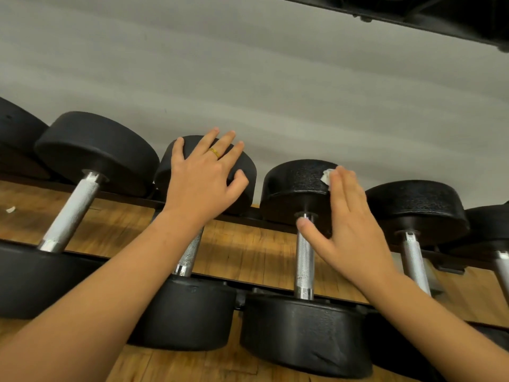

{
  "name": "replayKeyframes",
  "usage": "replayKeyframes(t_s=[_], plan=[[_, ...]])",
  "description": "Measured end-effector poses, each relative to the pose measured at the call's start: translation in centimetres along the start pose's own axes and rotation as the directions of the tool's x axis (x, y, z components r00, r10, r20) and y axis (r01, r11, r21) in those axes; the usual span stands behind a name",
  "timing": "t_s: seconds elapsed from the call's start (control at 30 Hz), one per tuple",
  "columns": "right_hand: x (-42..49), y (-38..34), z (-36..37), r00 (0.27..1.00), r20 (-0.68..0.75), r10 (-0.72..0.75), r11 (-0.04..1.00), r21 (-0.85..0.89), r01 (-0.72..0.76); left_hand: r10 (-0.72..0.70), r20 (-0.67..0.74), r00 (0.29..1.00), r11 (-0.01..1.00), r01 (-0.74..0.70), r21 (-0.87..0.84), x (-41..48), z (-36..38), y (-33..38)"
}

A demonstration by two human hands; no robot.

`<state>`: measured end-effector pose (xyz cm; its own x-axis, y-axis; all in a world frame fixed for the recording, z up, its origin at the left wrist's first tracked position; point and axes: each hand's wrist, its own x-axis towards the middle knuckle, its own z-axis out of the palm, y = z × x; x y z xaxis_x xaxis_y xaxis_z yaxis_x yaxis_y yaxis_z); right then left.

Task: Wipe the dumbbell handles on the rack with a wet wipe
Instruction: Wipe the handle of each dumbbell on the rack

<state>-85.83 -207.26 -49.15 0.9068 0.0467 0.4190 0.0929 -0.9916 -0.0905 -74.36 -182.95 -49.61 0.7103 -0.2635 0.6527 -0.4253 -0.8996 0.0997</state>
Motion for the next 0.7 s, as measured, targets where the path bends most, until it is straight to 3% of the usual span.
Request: replayKeyframes(t_s=[0.2, 0.3, 0.4, 0.5, 0.6, 0.7], plan=[[6.0, -3.4, -0.2, 0.947, 0.121, -0.299, 0.907, -0.273, 0.321, 0.003, -0.015, 1.000, 1.000, -0.003, -0.002, -0.1, -0.1, 0.1], [7.4, -4.1, 0.3, 0.908, 0.236, -0.345, 0.828, -0.379, 0.413, 0.007, -0.016, 1.000, 1.000, -0.007, 0.004, -0.2, -0.2, 0.2], [6.4, -2.9, -0.4, 0.901, 0.207, -0.381, 0.826, -0.361, 0.433, 0.008, -0.011, 1.000, 1.000, -0.008, 0.005, -0.2, -0.3, 0.3], [3.3, -1.0, -0.6, 0.938, 0.086, -0.335, 0.913, -0.217, 0.345, 0.008, -0.004, 1.000, 1.000, -0.008, 0.010, -0.2, -0.4, 0.3], [1.0, 0.9, -0.3, 0.993, 0.015, -0.117, 0.993, -0.012, 0.118, 0.008, -0.001, 1.000, 1.000, -0.008, 0.001, -0.2, -0.4, 0.2], [3.0, 2.1, -0.4, 0.997, 0.017, 0.072, 0.966, 0.248, -0.074, 0.012, -0.001, 1.000, 1.000, -0.012, 0.004, -0.1, -0.4, 0.1]])
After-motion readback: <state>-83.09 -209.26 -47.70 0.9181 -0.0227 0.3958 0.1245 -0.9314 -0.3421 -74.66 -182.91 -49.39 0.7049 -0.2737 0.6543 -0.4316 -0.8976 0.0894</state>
